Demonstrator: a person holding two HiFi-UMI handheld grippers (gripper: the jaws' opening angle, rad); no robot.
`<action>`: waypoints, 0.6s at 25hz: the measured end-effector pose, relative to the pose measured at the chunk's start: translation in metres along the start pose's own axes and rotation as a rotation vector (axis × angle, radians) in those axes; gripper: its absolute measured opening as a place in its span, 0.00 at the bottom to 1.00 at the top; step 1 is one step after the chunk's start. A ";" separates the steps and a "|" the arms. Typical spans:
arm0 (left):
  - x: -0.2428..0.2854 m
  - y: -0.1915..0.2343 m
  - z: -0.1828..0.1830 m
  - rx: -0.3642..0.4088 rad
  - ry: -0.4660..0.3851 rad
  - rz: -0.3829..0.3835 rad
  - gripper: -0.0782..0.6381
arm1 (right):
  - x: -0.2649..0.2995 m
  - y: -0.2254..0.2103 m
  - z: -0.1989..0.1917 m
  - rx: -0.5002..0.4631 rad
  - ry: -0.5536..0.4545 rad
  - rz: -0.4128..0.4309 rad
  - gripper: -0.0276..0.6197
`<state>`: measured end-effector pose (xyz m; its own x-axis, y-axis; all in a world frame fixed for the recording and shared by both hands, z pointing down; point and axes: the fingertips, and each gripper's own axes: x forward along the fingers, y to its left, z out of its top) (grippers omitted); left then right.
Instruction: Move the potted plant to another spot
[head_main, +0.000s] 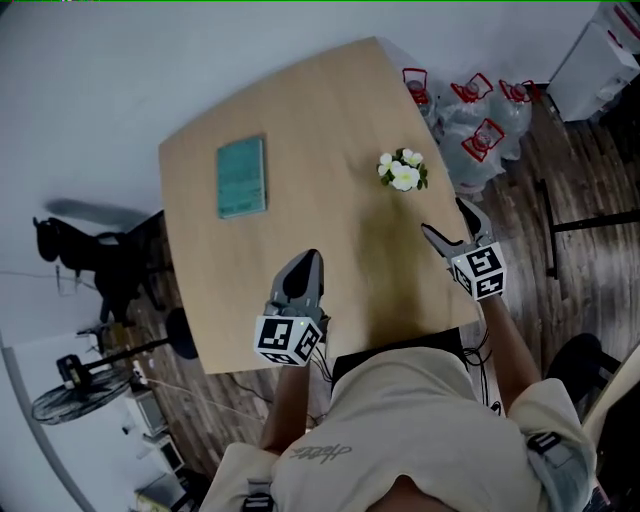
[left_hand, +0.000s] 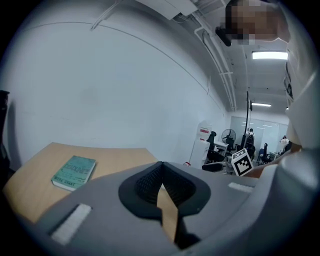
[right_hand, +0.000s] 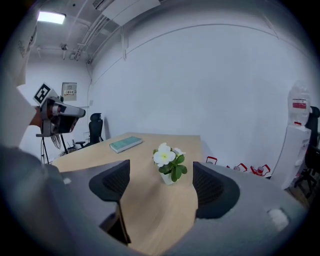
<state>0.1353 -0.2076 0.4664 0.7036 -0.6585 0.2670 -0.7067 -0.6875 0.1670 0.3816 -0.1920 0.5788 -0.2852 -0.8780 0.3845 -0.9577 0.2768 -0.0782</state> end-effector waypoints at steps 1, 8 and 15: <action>0.005 -0.005 -0.001 0.002 0.006 0.008 0.14 | 0.006 -0.008 -0.006 -0.002 0.011 0.011 0.64; 0.031 -0.025 0.002 -0.013 0.005 0.062 0.14 | 0.062 -0.041 -0.036 -0.062 0.091 0.092 0.64; 0.041 -0.033 0.001 -0.012 0.039 0.102 0.14 | 0.102 -0.047 -0.051 -0.150 0.143 0.149 0.66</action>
<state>0.1876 -0.2123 0.4709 0.6244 -0.7125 0.3201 -0.7758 -0.6132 0.1483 0.3998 -0.2747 0.6688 -0.4045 -0.7617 0.5062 -0.8860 0.4635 -0.0106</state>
